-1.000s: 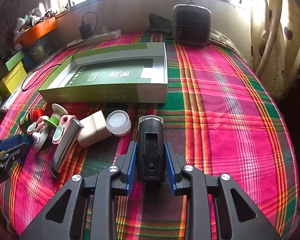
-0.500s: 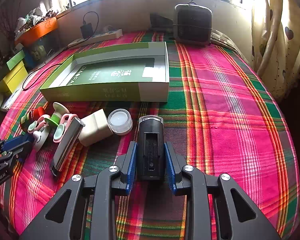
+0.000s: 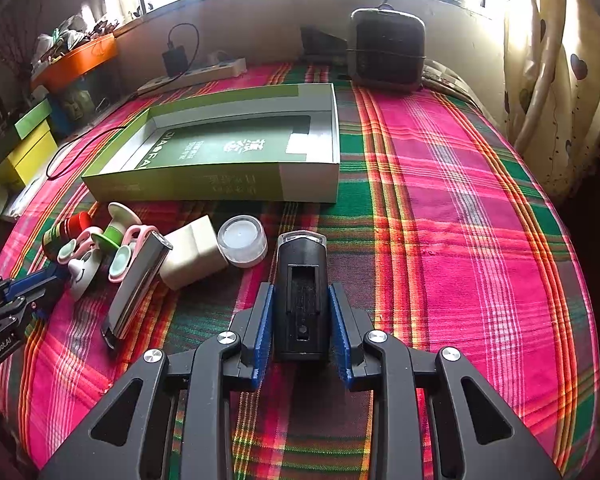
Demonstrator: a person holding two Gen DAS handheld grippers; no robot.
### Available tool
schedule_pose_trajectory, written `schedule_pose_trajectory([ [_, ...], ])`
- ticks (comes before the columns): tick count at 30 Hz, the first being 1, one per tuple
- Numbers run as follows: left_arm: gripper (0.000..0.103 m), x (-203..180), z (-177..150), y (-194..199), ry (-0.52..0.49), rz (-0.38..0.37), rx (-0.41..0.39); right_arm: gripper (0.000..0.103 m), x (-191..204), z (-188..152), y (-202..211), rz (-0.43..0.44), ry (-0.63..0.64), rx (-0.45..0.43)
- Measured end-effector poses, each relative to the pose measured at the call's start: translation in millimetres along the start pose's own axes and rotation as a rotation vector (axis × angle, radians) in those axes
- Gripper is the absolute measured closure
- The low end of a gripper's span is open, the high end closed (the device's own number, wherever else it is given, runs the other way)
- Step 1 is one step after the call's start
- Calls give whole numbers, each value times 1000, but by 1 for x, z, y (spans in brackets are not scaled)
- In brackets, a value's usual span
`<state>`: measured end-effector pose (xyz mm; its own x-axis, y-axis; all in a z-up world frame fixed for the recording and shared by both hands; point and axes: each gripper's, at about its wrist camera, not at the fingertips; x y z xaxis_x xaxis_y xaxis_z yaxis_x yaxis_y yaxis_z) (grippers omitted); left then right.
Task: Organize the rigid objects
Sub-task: 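Close left tool on the blue USB tester while right tool grips the black cylinder, then carry the USB tester with left tool while right tool carries the cylinder into the box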
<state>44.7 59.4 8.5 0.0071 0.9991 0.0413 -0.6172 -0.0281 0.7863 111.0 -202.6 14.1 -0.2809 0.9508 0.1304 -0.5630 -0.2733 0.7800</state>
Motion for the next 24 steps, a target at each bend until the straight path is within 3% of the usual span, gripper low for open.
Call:
schedule_pose_trajectory([
  [24,82,1,19,22,8,-14,-43,74,1,8,27,-6,24,-53],
])
Point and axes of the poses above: each gripper's, at about its wrist camera, not at the fingertips, and y roughly against the way its jaws point, x to its left, z to its top, and after that the axes turned 4 degrees about z, right-handed
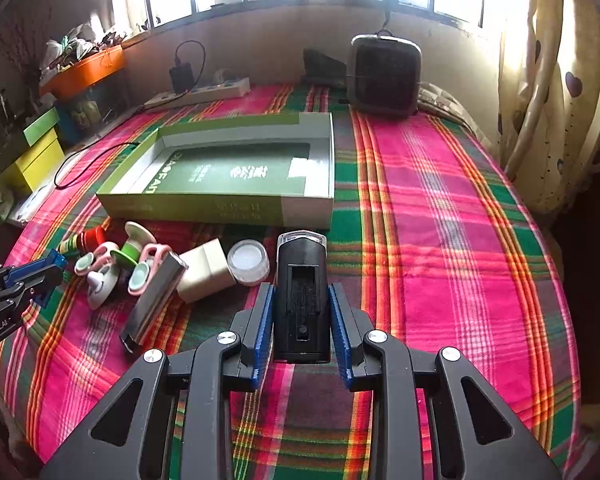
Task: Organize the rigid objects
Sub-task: 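Carry the USB tester with left tool while right tool carries the cylinder into the box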
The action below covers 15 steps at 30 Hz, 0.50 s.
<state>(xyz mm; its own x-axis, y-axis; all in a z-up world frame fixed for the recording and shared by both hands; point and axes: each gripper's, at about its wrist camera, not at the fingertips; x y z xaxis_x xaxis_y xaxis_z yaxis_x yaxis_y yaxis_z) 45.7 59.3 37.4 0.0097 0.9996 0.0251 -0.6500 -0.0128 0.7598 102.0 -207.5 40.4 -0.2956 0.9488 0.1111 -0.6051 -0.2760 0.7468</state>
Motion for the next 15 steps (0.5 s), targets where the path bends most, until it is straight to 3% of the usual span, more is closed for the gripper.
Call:
schedule_pose_trajectory([
  [15,82,3,54,-7,4,-47,-36,74,4,43,-2,34,33,-22],
])
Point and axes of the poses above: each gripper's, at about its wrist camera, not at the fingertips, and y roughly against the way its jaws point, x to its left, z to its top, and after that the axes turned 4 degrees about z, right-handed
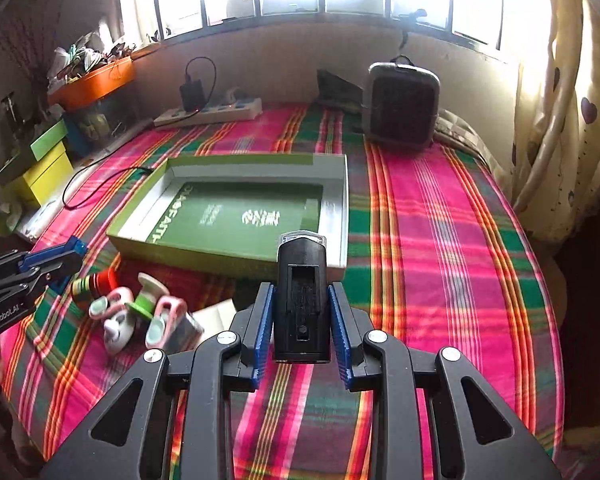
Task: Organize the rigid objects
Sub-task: 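Carry the USB tester with left tool while right tool carries the cylinder into the box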
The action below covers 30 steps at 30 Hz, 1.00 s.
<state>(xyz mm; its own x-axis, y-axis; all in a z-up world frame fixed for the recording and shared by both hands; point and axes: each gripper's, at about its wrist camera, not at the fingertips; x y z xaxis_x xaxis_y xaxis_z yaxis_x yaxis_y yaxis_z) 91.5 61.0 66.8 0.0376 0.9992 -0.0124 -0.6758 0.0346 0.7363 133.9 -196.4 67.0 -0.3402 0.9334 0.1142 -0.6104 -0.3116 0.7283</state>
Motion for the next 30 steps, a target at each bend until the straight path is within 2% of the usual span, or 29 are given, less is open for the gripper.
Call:
schedule_pose_trajectory([
  [11,82,0,39,-29,-11,-3,-10,74,0,40,-30,22,12,22],
  [30,82,-8,81,-108,-24,-5,68,74,-9,73,-104,7,6,114],
])
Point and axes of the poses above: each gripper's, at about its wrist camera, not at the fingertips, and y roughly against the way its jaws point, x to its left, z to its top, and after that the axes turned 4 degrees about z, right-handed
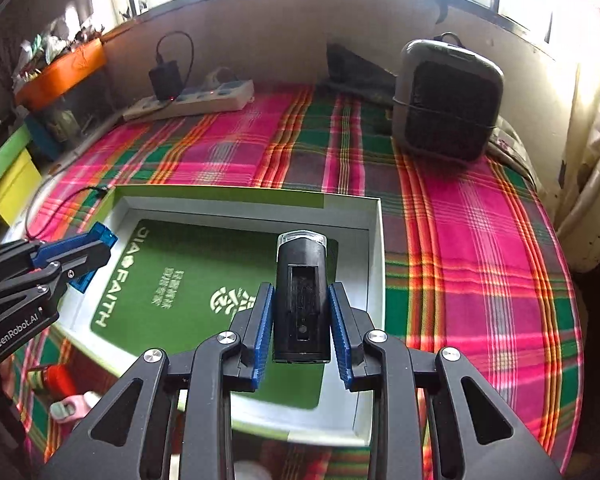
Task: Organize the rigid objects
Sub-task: 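Carry the USB tester with left tool while right tool carries the cylinder into the box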
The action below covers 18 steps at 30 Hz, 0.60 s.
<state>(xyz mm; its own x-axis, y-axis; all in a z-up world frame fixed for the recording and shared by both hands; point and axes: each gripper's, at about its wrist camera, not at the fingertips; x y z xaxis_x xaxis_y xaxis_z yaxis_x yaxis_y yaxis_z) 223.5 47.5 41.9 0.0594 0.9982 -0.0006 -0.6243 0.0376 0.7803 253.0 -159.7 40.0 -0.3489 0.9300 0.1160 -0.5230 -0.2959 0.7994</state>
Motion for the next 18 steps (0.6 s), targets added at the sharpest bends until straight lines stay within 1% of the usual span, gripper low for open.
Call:
schedule_pose_trajectory([
  [11,82,-6,5,-24,-22,13,34,74,-2,6,-21,-6,2,19],
  [18,82,-9,4,-30,-29,17,45,74,-1,5,-24,-9,11,18],
])
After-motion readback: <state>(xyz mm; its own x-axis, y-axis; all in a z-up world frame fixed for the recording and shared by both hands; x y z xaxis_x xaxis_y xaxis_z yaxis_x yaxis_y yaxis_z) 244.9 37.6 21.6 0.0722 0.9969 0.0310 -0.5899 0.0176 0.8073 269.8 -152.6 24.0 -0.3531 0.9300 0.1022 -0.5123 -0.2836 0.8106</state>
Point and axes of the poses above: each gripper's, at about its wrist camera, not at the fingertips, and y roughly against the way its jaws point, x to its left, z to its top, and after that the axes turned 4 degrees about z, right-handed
